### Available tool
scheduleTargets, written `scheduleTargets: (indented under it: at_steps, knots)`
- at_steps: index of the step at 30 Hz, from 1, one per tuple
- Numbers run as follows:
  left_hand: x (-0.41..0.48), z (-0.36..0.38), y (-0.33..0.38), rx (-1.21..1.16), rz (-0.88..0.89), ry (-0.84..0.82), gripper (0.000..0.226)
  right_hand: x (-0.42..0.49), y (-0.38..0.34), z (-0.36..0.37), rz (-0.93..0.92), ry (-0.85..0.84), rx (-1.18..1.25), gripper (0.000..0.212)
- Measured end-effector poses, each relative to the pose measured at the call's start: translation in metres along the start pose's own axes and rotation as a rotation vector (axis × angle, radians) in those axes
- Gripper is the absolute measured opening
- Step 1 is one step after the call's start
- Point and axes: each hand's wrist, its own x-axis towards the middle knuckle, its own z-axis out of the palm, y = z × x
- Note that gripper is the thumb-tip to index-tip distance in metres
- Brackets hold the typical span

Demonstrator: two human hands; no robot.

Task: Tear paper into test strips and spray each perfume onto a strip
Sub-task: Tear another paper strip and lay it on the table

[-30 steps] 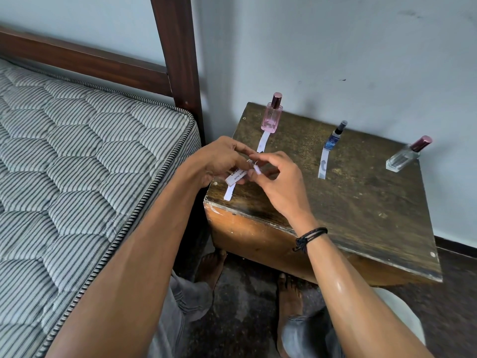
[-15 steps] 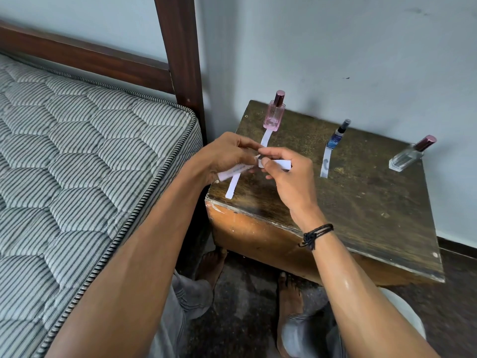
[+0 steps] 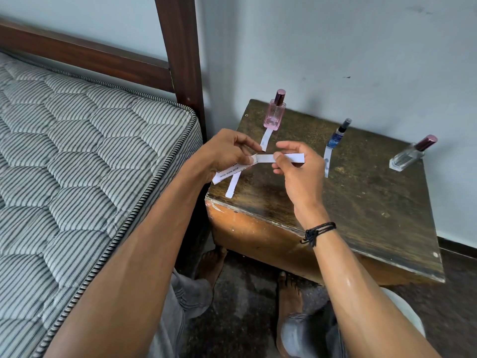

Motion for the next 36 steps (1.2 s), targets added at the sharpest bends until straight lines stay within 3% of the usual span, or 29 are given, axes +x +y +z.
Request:
scheduleTargets:
  at_steps: [27, 29, 32, 36]
  knots:
    - [0.001, 0.006, 0.005, 0.0, -0.066, 0.038, 0.036, -0.002, -0.001, 0.0, -0.057, 0.182, -0.016, 0.025]
    - [0.0, -0.003, 0.0, 0.099, -0.07, 0.148, 0.034, 0.007, -0.002, -0.013, -0.024, 0.323, 0.041, 0.022]
    - [-0.003, -0.022, -0.006, -0.028, -0.039, 0.299, 0.028, 0.028, -0.004, -0.043, 0.107, 0.521, 0.256, 0.019]
    - [0.001, -0.018, 0.0, -0.189, -0.079, 0.215, 0.027, 0.025, -0.002, -0.038, 0.208, 0.434, 0.311, 0.015]
